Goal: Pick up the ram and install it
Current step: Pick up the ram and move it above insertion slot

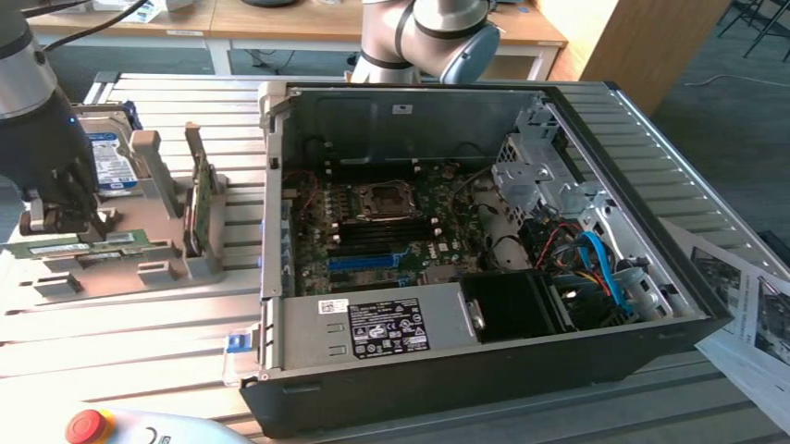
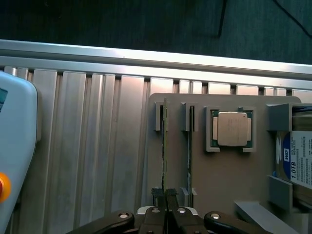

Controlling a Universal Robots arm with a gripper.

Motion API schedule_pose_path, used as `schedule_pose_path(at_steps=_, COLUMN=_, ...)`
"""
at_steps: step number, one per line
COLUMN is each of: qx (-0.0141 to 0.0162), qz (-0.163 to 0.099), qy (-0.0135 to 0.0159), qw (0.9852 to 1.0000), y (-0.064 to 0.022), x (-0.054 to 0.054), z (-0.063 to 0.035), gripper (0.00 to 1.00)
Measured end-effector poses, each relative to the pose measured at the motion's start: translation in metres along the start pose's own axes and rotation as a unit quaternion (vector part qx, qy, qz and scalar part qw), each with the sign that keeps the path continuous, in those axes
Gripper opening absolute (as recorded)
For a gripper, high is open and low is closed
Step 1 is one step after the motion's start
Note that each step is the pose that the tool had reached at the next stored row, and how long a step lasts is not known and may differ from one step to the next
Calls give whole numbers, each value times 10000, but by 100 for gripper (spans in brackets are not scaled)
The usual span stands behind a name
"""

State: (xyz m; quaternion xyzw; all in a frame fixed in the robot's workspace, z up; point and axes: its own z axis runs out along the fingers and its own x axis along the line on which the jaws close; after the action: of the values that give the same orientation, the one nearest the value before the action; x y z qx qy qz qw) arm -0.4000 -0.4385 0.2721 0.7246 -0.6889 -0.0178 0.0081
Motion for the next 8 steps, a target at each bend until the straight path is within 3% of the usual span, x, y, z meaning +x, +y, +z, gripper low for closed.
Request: schedule_pose_path(at_steps=8, qx=-1, qz=1, qy=21, qw=10000, y=5, x=-2, z=-142, gripper=12)
